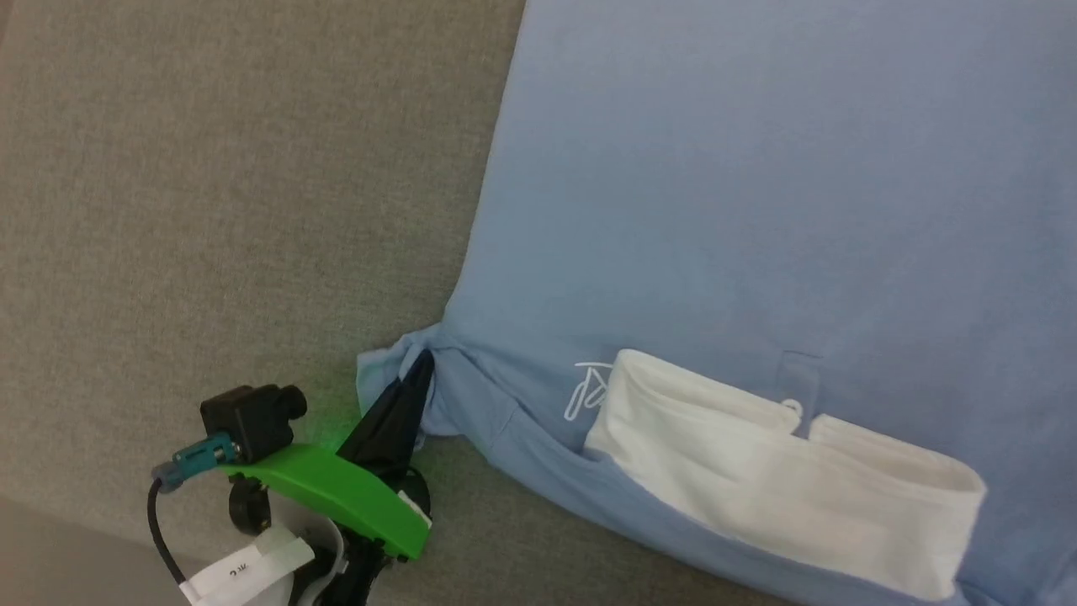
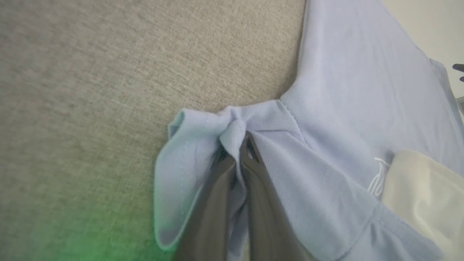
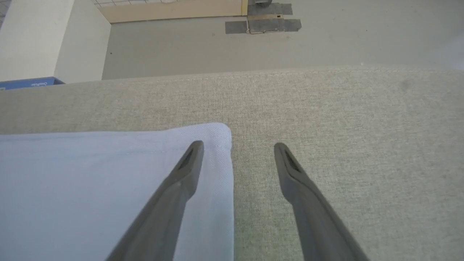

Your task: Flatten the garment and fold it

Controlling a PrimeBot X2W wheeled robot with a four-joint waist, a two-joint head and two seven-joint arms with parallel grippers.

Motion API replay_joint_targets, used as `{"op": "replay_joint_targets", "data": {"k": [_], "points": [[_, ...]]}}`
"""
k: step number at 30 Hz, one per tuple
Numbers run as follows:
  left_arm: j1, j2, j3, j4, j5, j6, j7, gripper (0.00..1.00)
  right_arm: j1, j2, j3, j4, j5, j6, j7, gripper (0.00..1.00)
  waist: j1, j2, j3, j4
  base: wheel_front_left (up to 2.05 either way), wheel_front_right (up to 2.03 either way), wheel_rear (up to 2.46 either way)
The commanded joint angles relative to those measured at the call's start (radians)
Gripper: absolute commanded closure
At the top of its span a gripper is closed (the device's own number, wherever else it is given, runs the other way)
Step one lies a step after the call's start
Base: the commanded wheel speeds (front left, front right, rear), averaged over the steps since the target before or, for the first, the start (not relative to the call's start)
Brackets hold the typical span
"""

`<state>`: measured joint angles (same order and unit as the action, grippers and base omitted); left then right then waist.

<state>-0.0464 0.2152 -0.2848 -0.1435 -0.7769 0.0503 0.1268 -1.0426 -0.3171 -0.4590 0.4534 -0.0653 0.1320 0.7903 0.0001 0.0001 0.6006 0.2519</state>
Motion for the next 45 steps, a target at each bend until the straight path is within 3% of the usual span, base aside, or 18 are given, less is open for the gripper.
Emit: {"op": "replay_joint_targets", "data": {"k": [1,4,6,7,8,12,16,17,20,24,26,31,36,45], "points": [[-0.01,-0.008,-0.008,0.053,-0.001,0.014,0.012,1.0,-0.02,0.002,-0.009,-0.011,-0.015,-0.001,0.031,0.0,-0.0001,-0.0001,0.091,0.072,0.0,0.0,0.0],[-0.015,-0.012,-0.011,0.067,-0.003,0.007,0.004,1.0,-0.021,0.011,-0.022,-0.04,-0.039,-0.001,0.099,0.01,-0.0001,-0.0001,0.1,0.073,0.0,0.0,0.0],[-0.017,-0.014,-0.012,0.076,-0.005,0.003,0.0,1.0,-0.018,0.021,-0.032,-0.061,-0.046,-0.001,0.136,0.6,-0.0001,-0.0001,0.102,0.071,0.0,0.0,0.0],[-0.018,-0.014,-0.012,0.081,-0.005,0.002,-0.002,1.0,-0.013,0.025,-0.034,-0.073,-0.053,-0.001,0.15,0.76,-0.0001,-0.0001,0.101,0.069,0.0,0.0,0.0],[-0.02,-0.014,-0.012,0.085,-0.005,0.001,-0.003,1.0,-0.007,0.027,-0.034,-0.083,-0.056,-0.001,0.158,1.0,-0.0001,-0.0001,0.099,0.068,0.0,0.0,0.0],[-0.024,-0.015,-0.013,0.101,-0.005,-0.002,-0.01,1.0,0.039,0.037,-0.052,-0.139,-0.041,-0.001,0.099,1.0,-0.0001,-0.0001,0.068,0.061,0.0,0.0,0.0],[-0.011,-0.008,-0.008,0.116,-0.005,0.002,-0.015,1.0,0.128,0.052,-0.069,-0.167,0.009,-0.001,-0.129,1.0,-0.0001,-0.0001,-0.002,0.045,0.0,0.0,0.0],[0.003,0.001,-0.003,0.122,-0.004,0.008,-0.015,1.0,0.189,0.061,-0.077,-0.162,0.037,-0.001,-0.258,1.0,-0.0001,-0.0001,-0.053,0.031,0.0,0.0,0.0],[0.035,0.018,0.005,0.122,-0.005,0.02,-0.007,1.0,0.295,0.068,-0.08,-0.151,0.063,-0.001,-0.453,1.0,-0.0001,-0.0001,-0.145,0.006,0.0,0.0,0.0],[0.084,0.04,0.011,0.109,-0.005,0.043,0.013,1.0,0.431,0.084,-0.097,-0.154,0.084,-0.001,-0.638,1.0,-0.0001,-0.0001,-0.267,-0.026,0.0,0.0,0.0],[0.11,0.049,0.014,0.098,-0.008,0.054,0.023,1.0,0.501,0.091,-0.102,-0.159,0.091,-0.001,-0.678,1.0,-0.0001,-0.0001,-0.321,-0.043,0.0,0.0,0.0],[0.162,0.069,0.02,0.066,-0.014,0.077,0.046,1.0,0.67,0.122,-0.14,-0.199,0.082,-0.001,-0.648,1.0,-0.0001,-0.0001,-0.406,-0.083,0.0,0.0,0.0],[0.202,0.08,0.024,0.041,-0.02,0.096,0.06,1.0,0.827,0.185,-0.213,-0.275,0.066,-0.001,-0.526,1.0,-0.0001,-0.0001,-0.455,-0.117,0.0,0.0,0.0],[0.226,0.094,0.027,0.018,-0.025,0.109,0.075,1.0,1.024,0.264,-0.29,-0.33,0.115,-0.001,-0.174,1.0,-0.0001,-0.0001,-0.475,-0.148,0.0,0.0,0.0]]}}
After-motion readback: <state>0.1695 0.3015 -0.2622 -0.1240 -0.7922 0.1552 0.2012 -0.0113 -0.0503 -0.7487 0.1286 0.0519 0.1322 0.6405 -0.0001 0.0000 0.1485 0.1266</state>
